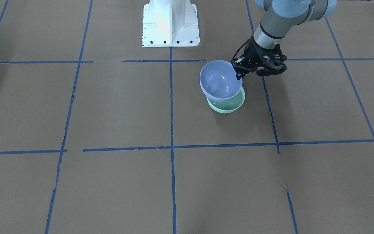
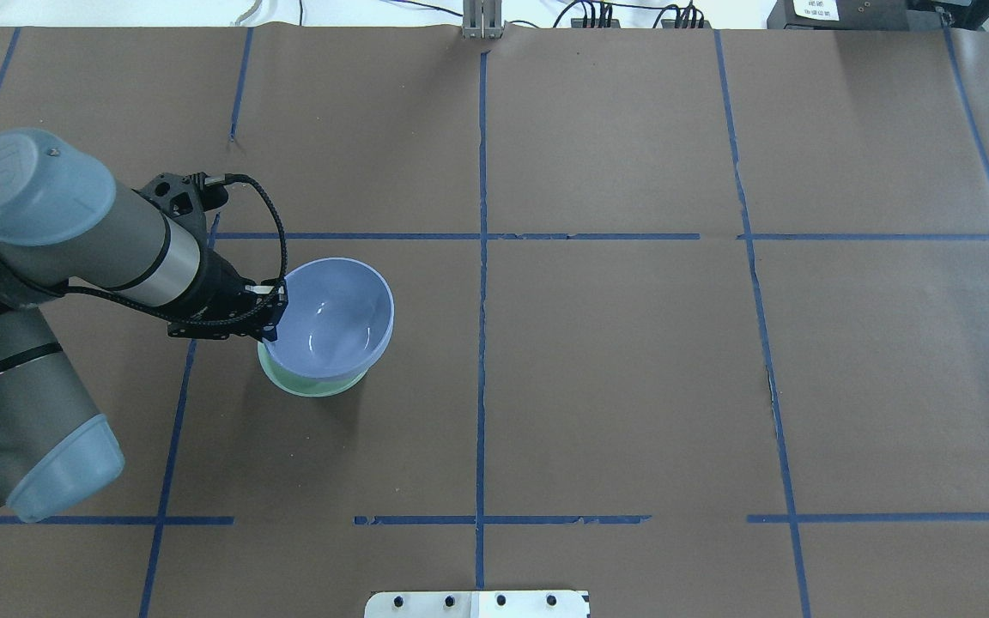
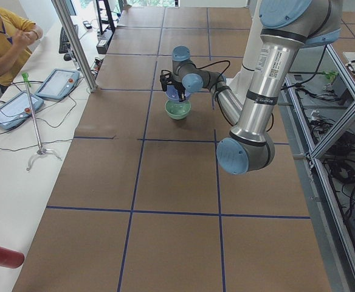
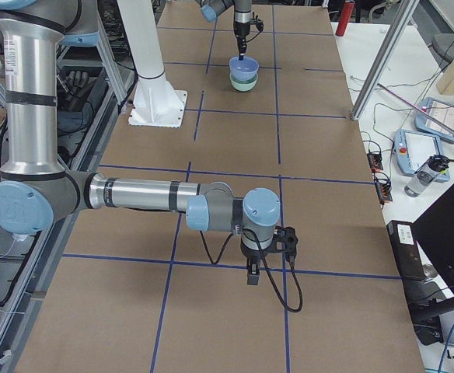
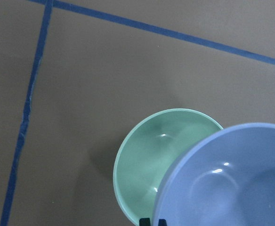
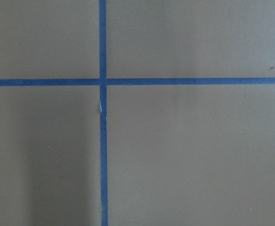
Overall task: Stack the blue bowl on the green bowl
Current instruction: 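Lift the blue bowl with the left gripper and carry it over the green bowl, then lower the blue bowl into the green bowl and open the left gripper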
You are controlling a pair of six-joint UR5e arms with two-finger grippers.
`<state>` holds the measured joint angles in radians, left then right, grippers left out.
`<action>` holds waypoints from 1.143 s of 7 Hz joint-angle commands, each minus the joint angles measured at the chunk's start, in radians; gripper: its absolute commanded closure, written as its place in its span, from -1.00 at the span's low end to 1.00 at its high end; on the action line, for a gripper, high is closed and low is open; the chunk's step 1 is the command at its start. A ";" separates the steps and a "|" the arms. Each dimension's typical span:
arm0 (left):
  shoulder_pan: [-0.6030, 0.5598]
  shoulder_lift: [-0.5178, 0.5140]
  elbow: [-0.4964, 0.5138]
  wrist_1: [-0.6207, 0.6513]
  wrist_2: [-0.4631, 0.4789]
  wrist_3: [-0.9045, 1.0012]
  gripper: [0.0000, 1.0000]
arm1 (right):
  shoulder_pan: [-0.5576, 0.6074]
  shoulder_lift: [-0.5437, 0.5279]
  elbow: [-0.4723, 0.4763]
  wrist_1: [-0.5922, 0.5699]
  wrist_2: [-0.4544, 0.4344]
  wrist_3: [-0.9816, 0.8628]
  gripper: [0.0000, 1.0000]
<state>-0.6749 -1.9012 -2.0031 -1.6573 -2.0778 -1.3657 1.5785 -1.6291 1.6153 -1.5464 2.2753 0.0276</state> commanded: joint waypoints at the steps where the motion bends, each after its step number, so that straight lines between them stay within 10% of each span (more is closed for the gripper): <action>1: -0.003 0.022 0.003 -0.036 0.015 0.045 1.00 | 0.000 0.000 0.000 0.000 0.000 0.000 -1.00; 8: 0.006 0.093 0.052 -0.167 0.015 0.056 1.00 | 0.000 0.000 0.000 0.000 0.000 0.000 -1.00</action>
<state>-0.6694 -1.8063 -1.9665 -1.8242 -2.0632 -1.3130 1.5785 -1.6291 1.6153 -1.5464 2.2751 0.0276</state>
